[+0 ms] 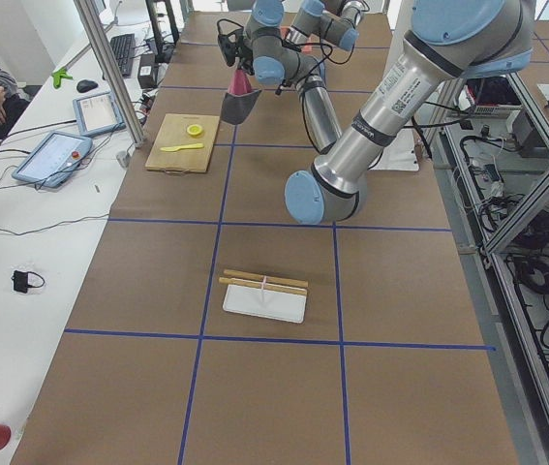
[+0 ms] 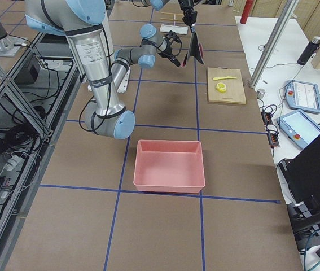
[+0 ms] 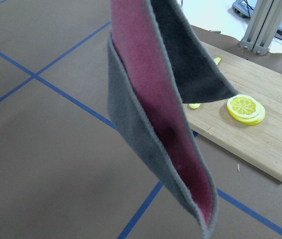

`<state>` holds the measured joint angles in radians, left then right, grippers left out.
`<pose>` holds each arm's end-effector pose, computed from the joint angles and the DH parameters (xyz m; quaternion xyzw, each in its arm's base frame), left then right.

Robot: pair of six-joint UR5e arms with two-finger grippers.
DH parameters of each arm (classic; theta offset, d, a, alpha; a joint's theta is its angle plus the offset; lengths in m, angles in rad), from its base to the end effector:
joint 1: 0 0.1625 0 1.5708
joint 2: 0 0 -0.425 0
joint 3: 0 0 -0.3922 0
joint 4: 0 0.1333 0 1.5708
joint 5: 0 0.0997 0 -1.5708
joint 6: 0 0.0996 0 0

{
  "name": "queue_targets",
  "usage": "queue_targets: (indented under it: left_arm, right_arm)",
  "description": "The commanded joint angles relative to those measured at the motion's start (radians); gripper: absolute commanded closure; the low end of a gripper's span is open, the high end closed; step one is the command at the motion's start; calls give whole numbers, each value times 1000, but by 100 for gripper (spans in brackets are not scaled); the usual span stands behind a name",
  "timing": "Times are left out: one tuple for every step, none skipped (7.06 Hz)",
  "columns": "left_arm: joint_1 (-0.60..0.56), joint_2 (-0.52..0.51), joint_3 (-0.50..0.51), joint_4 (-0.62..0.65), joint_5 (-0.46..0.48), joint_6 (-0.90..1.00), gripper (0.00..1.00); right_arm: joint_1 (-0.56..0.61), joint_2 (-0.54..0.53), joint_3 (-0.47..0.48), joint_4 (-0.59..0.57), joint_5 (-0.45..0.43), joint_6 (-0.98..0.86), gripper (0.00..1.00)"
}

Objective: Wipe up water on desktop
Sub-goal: 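Reach the right gripper to the hanging cloth and grasp its lower edge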

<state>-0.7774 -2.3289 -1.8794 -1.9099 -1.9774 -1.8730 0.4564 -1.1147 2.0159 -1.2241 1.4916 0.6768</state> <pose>0.3534 -0.4796 0.0444 -0.0007 0.6516 -0.2721 0.7081 -0.4372 -0.3719 0.1735 0.3900 -0.4356 -0.1534 0.7966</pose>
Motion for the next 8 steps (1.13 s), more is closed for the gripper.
queue_targets:
  left_arm:
    - [29,0,-12,-1,-1,0,100]
    - [38,0,-20,-1,-1,0,100]
    - [38,0,-30,-1,-6,0,100]
    - [41,0,-43,-1,-9,0,100]
    - [46,0,-49,-1,-11,0,100]
    - [46,0,-56,-1,-11,0,100]
    - [46,0,-61,-3,-12,0,100]
    - [46,2,-64,-3,-12,0,100]
  right_arm:
    - [11,-1,0,0,-2,-11,13]
    - [13,-1,0,0,-2,-11,16]
    - [13,-1,-2,-2,-2,-11,20]
    - [13,-2,-3,-2,-2,-11,21]
    - [13,-1,-11,0,-2,-11,21]
    - [13,-2,-16,0,-2,-11,21]
    - [13,-2,-16,0,-2,-11,27]
    - [13,-2,-16,0,-2,-11,37]
